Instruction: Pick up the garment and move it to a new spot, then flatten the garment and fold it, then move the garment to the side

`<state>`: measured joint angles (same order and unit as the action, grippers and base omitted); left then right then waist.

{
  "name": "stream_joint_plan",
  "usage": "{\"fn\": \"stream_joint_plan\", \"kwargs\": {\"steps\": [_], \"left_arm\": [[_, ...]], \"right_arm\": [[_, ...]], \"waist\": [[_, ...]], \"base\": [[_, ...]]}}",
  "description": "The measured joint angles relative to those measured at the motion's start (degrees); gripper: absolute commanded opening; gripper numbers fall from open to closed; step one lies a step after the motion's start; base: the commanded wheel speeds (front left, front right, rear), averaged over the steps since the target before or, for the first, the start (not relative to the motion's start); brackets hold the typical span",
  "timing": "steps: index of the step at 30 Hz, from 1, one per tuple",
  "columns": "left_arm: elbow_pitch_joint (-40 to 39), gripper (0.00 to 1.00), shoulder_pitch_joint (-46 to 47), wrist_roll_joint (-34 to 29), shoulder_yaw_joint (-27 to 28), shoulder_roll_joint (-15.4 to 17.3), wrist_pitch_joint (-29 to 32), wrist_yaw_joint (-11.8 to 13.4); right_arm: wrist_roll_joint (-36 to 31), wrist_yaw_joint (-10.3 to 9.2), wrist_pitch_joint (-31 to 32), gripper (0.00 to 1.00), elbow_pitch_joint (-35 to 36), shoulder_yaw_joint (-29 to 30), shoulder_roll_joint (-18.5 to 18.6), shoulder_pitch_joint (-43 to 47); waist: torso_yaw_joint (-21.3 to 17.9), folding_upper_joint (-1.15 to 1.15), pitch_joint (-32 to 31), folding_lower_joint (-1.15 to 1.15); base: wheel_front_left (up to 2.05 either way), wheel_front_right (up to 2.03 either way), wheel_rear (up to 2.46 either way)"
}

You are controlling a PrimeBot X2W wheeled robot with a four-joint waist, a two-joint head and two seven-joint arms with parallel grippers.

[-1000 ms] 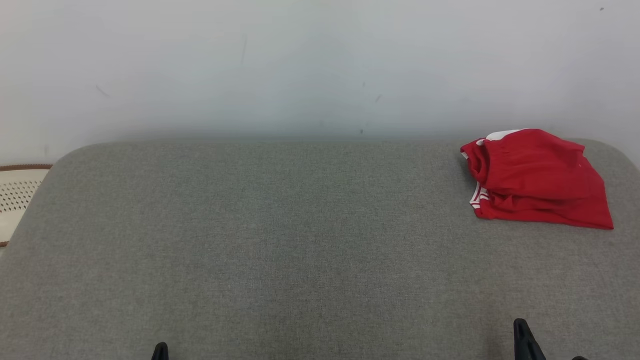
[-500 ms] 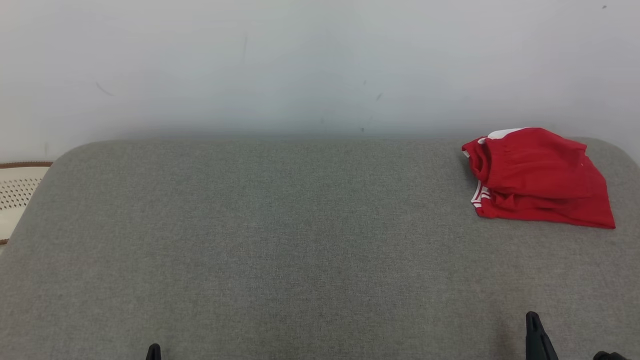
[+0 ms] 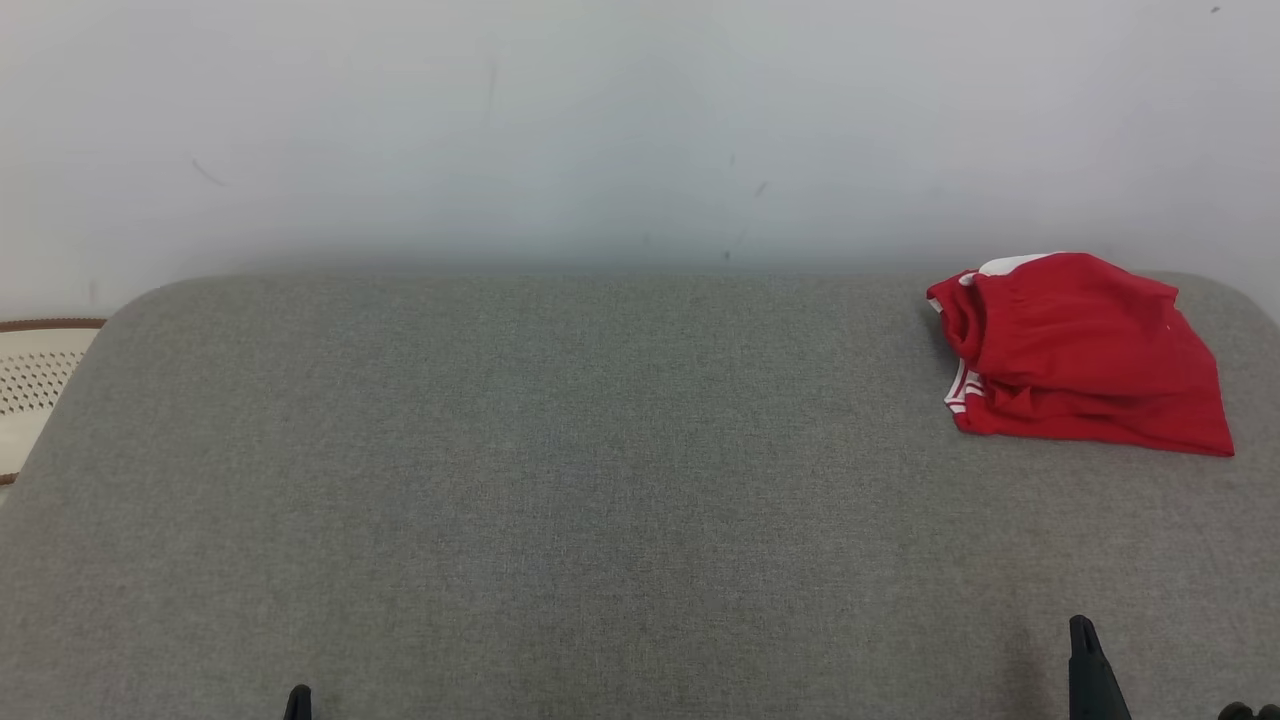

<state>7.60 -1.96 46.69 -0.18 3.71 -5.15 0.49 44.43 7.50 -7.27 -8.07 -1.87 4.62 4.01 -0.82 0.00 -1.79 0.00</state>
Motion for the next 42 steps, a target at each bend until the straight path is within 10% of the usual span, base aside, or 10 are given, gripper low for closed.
{"fn": "stream_joint_plan", "kwargs": {"steps": [42], "left_arm": [[1.31, 0.0, 2.19, 25.82, 3.31, -0.47, 6.43, -4.49]], "right_arm": [[28.64, -0.02, 6.34, 0.0, -0.58, 3.03, 0.35, -2.64]], "waist": [[0.38, 0.0, 0.92, 0.0]], "base": [[0.0, 0.0, 0.0]]}}
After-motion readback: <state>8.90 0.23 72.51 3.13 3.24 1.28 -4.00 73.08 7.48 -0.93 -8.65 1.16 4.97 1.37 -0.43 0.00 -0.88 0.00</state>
